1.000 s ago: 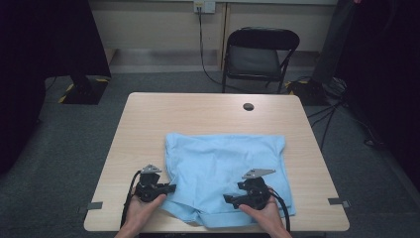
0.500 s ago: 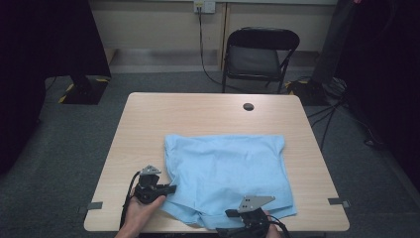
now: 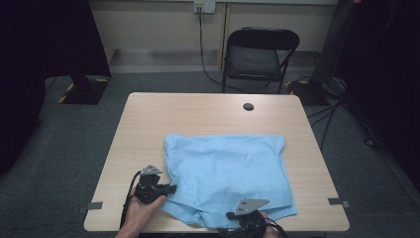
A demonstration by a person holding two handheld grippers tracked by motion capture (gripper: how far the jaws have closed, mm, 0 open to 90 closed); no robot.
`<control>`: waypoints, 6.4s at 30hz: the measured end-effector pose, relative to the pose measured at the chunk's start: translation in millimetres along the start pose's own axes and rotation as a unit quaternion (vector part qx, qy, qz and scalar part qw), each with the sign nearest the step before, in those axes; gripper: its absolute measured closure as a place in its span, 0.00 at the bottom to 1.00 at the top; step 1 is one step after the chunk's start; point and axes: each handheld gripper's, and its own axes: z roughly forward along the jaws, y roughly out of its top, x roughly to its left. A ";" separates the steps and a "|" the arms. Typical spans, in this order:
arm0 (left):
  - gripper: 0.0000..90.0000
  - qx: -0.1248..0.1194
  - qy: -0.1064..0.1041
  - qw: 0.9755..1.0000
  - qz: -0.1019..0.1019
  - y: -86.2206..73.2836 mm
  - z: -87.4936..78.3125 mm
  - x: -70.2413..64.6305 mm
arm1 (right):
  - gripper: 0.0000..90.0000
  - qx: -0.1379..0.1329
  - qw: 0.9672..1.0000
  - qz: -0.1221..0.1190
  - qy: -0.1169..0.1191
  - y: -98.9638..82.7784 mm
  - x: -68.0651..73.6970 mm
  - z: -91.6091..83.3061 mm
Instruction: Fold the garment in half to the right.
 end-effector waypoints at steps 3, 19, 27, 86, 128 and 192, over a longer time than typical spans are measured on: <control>0.95 0.000 -0.003 1.000 0.005 -0.5 0.0 -0.5 | 0.42 0.005 1.000 0.001 0.002 -0.5 2.3 -2.4; 0.95 0.002 -0.008 1.000 0.004 0.0 -0.2 0.1 | 0.29 -0.028 0.998 0.018 0.048 27.9 -14.1 -20.2; 0.95 0.003 -0.010 1.000 0.005 -0.3 -0.4 -1.2 | 0.24 -0.007 0.998 0.040 0.037 68.7 -64.4 5.5; 0.95 0.012 -0.037 0.999 0.036 -7.5 4.6 -24.3 | 0.22 -0.059 0.984 0.150 -0.073 116.4 -186.2 55.2; 0.95 0.020 -0.047 0.997 0.052 -7.3 9.4 -35.6 | 0.35 -0.039 0.997 0.072 -0.008 225.8 -105.8 97.4; 0.95 -0.006 -0.050 0.998 0.046 -6.2 -6.3 -33.2 | 0.98 -0.033 0.994 0.090 -0.056 229.4 -118.9 131.7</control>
